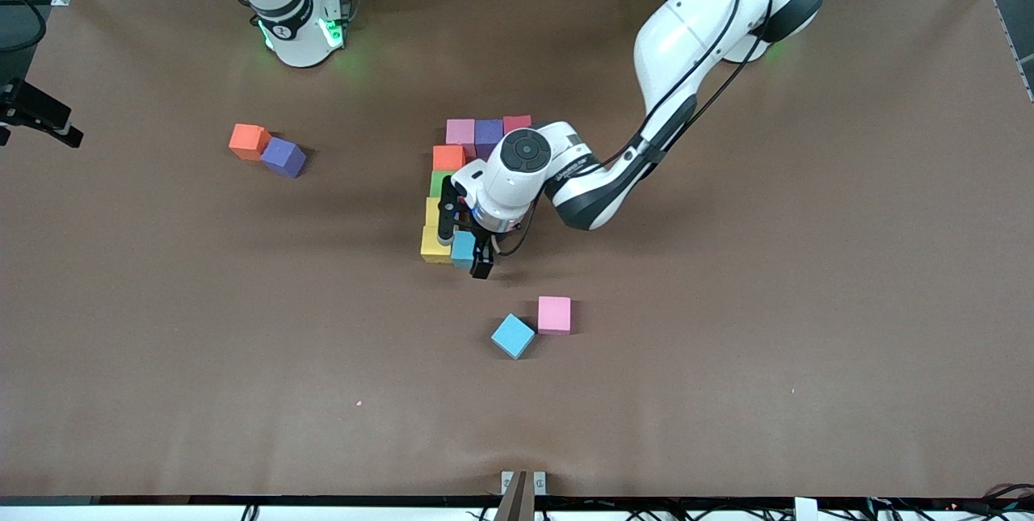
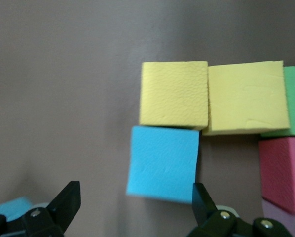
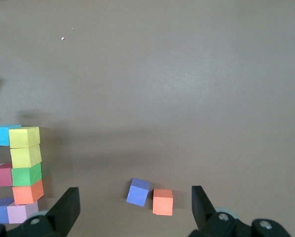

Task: Arrange 11 blocks into digit 3
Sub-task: 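Move the left gripper over the loose light pink cube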

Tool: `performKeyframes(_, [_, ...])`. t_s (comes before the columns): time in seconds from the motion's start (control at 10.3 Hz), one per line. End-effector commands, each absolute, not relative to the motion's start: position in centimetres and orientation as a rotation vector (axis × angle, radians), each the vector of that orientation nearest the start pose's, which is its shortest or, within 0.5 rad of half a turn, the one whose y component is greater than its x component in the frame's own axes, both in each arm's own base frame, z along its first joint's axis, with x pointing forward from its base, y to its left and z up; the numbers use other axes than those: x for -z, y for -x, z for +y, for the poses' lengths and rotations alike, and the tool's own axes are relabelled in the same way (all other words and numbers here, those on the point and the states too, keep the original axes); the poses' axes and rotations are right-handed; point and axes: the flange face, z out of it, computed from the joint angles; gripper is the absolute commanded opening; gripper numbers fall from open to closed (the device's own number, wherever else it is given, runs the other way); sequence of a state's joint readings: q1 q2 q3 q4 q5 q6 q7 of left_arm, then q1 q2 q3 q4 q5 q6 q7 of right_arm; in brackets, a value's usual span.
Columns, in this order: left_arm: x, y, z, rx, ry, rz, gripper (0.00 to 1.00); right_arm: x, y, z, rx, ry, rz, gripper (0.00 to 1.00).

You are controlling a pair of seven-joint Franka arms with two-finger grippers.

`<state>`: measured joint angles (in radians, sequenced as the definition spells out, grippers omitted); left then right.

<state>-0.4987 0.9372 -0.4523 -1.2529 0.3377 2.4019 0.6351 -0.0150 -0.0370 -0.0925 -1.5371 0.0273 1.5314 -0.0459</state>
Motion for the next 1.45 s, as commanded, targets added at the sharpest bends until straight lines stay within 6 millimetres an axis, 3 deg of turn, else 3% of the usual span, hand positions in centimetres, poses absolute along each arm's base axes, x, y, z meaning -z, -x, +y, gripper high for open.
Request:
performKeyframes(0.0, [-31.1,-54.5,-54.0,0.383,2.286,2.240,1.00,-65.7,-53.7,-6.0,0.054,3.112,0.095,1.00])
performKeyframes(0.39, [-32.0,-60.7,-46.8,0.394,2.456,2.015,1.00,-65.6,-53.7,-6.3,0.049,3.112,0.105,1.00])
performKeyframes(0.68, [-32.5,-64.0,-42.3,0.409,2.504,1.921,1.00,-65.6,-53.7,-6.2,0.049,3.112,0.100,1.00])
performKeyframes(0.87, [-31.8,-65.4,-41.1,0.478,2.491,1.926,1.00,-65.5,-53.7,-7.1,0.052,3.111,0.124,1.00])
performKeyframes(1.07, [-30.9,-67.6,-37.6,0.511,2.378,2.026,1.00,-65.5,-53.8,-7.1,0.059,3.113,0.125,1.00])
performKeyframes(1.36, [-29.1,-66.7,-38.4,0.475,2.227,2.202,1.00,-65.5,-53.8,-7.0,0.056,3.113,0.122,1.00])
